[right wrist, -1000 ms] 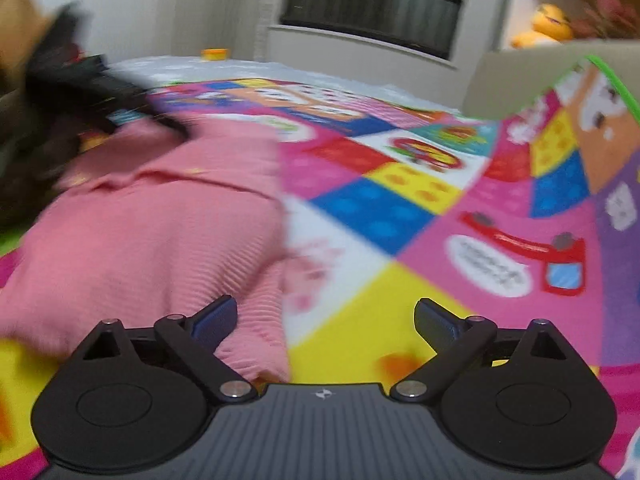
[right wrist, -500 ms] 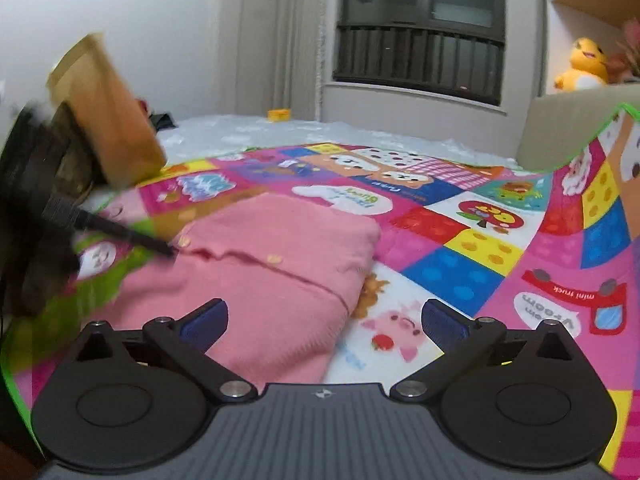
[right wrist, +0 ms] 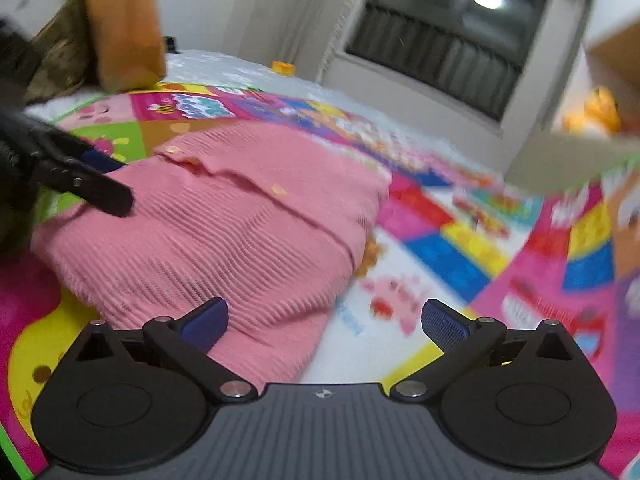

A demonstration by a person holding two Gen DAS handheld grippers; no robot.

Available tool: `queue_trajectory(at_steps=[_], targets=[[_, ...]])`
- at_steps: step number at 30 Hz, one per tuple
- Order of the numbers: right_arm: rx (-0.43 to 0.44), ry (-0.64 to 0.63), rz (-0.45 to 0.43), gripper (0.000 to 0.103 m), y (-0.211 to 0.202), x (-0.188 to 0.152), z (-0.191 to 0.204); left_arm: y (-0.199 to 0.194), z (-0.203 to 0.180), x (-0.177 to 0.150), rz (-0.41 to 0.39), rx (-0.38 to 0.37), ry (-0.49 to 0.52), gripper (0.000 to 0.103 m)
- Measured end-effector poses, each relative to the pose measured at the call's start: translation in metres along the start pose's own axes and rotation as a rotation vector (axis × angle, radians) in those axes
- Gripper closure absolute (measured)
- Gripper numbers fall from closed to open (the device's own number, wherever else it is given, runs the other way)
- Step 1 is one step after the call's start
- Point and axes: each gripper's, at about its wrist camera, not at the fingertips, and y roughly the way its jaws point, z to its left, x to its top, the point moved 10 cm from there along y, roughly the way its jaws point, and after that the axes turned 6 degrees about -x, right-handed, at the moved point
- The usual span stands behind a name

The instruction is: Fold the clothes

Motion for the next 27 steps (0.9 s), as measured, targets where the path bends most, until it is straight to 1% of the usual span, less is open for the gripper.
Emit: queue_trajectory(at_steps=[2,4,6,8,10,11,12,13,14,15,16,18,19,22,24,25,26,27], targets=[[0.016,0.0,-0.041,0.0,-0.008,0.015,0.0,-0.001,-0.001,0.002,0.001,0.006,-0.012,0.003],[0.013,0.03,-0.053,0.0,-0.008,0.027,-0.006,-0.004,-0.002,0.01,0.0,0.016,-0.049,0.003],[-0.043,0.062,-0.052,0.0,0.006,0.033,-0.02,-0.009,-0.004,0.025,-0.033,0.024,-0.069,0.003],[-0.09,0.115,-0.041,0.0,0.023,0.037,-0.038,-0.013,-0.008,0.044,-0.072,0.02,-0.061,0.003],[-0.053,0.242,-0.005,0.0,0.039,0.037,-0.053,-0.01,-0.011,0.061,-0.08,0.011,-0.047,0.004],[-0.013,0.325,0.021,0.0,0.047,0.036,-0.06,-0.007,-0.011,0.069,-0.075,0.011,-0.043,0.004],[0.025,0.402,0.046,0.0,0.055,0.036,-0.066,-0.001,-0.007,0.074,-0.057,0.021,-0.063,0.004],[0.059,0.469,0.068,0.002,0.061,0.035,-0.07,0.005,-0.002,0.08,-0.037,0.032,-0.087,0.004],[0.093,0.529,0.088,0.01,0.067,0.034,-0.074,0.011,0.004,0.083,-0.023,0.038,-0.12,0.004],[0.119,0.566,0.102,0.013,0.073,0.034,-0.075,0.017,0.012,0.086,-0.011,0.041,-0.159,0.004],[0.135,0.584,0.112,0.016,0.08,0.034,-0.076,0.024,0.021,0.088,0.003,0.042,-0.202,0.005],[0.165,0.621,0.132,0.017,0.092,0.034,-0.079,0.037,0.035,0.087,0.034,0.039,-0.262,0.005],[0.178,0.634,0.142,0.017,0.098,0.033,-0.079,0.042,0.04,0.085,0.05,0.039,-0.276,0.005],[0.228,0.646,0.168,0.017,0.121,0.031,-0.073,0.064,0.049,0.078,0.089,0.026,-0.277,0.005],[0.281,0.66,0.166,0.018,0.134,0.031,-0.065,0.073,0.053,0.076,0.091,-0.007,-0.272,0.011],[0.308,0.655,0.158,0.029,0.138,0.034,-0.061,0.08,0.055,0.076,0.096,-0.015,-0.264,0.021],[0.34,0.647,0.154,0.048,0.143,0.037,-0.057,0.087,0.057,0.077,0.106,-0.009,-0.254,0.03],[0.359,0.639,0.152,0.05,0.148,0.04,-0.056,0.093,0.06,0.077,0.117,-0.004,-0.242,0.035]])
